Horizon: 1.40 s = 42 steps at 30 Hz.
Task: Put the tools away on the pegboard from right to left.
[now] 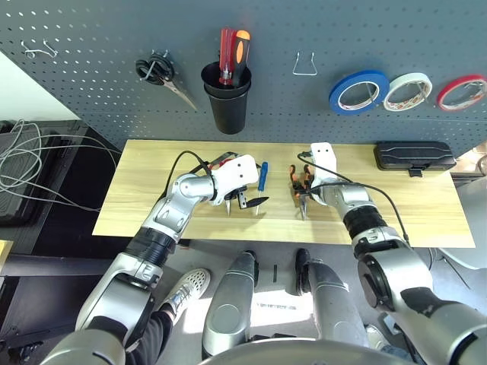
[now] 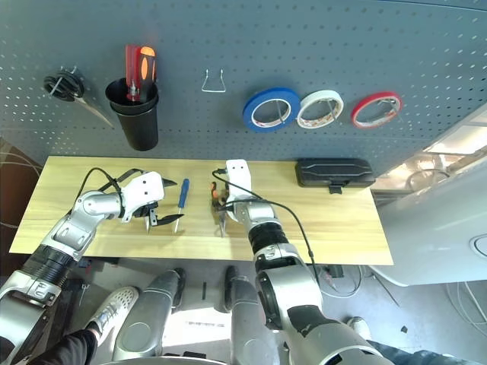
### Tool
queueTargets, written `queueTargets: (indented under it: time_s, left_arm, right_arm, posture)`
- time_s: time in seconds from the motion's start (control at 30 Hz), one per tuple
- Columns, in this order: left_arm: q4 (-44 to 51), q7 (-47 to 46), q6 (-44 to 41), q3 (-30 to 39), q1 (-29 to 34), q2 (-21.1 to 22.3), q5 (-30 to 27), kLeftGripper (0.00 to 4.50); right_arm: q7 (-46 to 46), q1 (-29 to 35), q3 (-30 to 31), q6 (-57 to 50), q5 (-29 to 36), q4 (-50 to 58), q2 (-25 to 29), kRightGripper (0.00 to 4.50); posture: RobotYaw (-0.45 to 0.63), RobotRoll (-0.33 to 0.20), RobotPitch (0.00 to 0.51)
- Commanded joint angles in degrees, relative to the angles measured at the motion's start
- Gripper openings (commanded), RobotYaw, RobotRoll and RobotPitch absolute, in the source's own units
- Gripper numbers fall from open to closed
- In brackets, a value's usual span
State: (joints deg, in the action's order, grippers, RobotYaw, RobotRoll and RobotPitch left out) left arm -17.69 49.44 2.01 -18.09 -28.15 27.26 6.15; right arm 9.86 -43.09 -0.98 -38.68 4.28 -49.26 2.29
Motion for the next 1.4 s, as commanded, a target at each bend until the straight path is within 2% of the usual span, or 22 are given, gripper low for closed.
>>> queueTargets:
  time_s: [0.03, 0.17, 0.37, 0.43, 0.5, 0.57, 0.7, 0.93, 1.1, 1.4]
  left_arm:
    - [0.24, 0.07, -0.19, -0.03, 0.97, -0.13, 0.14, 4.50]
    - [0.18, 0.24, 0.29, 0.15, 0.94, -0.27, -0.31, 4.50]
    - [1.72, 1.17, 2.92, 1.12, 1.94, -0.56, -2.82, 4.50]
    - [2.39, 1.22, 3.95, 1.73, 2.32, -0.67, -3.57, 4.50]
    - [3.67, 1.26, 4.63, 2.40, 2.92, -0.90, -4.71, 4.50]
    - [4.47, 1.02, 4.95, 2.92, 3.24, -1.13, -5.49, 4.50]
    - [4.99, -1.71, 6.42, 4.83, 3.37, -1.89, -6.25, 4.50]
    - [5.14, -1.90, 7.18, 5.03, 5.07, -1.60, -6.17, 4.50]
    - [5.08, -1.96, 6.85, 5.62, 4.37, -1.68, -6.60, 4.50]
    - [4.67, -2.78, 6.08, 5.78, 2.30, -4.42, -7.27, 4.50]
  right_arm:
    - [0.79, 2.65, 0.35, -3.84, -0.19, -4.50, -0.48, 1.94]
    - [2.51, 2.75, 0.11, -3.13, 0.10, -2.48, 0.89, 1.93]
    - [13.81, 7.65, 6.43, 4.63, -1.78, 12.48, 7.12, 1.90]
    - [16.12, 7.22, 7.50, 6.62, -1.95, 15.13, 8.38, 1.90]
    - [19.47, 3.55, 8.17, 7.88, -1.41, 18.07, 9.26, 1.90]
    - [21.29, 2.47, 8.29, 9.00, -1.05, 21.27, 9.89, 1.90]
    - [23.77, 6.17, 7.05, 9.67, 0.92, 35.82, 12.26, 1.90]
    - [29.68, 9.18, 6.68, 6.75, 6.39, 49.96, 16.11, 1.90]
    - [31.35, 6.78, 5.49, 6.69, 10.85, 54.74, 15.69, 1.90]
    - [28.54, -1.47, 1.82, 11.47, 14.89, 52.98, 10.83, 1.90]
  posture:
    - [0.22, 0.000, 0.282]
    - [0.22, 0.000, 0.279]
    - [0.21, 0.000, 0.281]
    - [0.20, 0.000, 0.280]
    - [0.19, 0.000, 0.277]
    - [0.19, 0.000, 0.277]
    - [0.16, 0.000, 0.277]
    - [0.15, 0.000, 0.277]
    - [0.15, 0.000, 0.282]
    - [0.16, 0.000, 0.277]
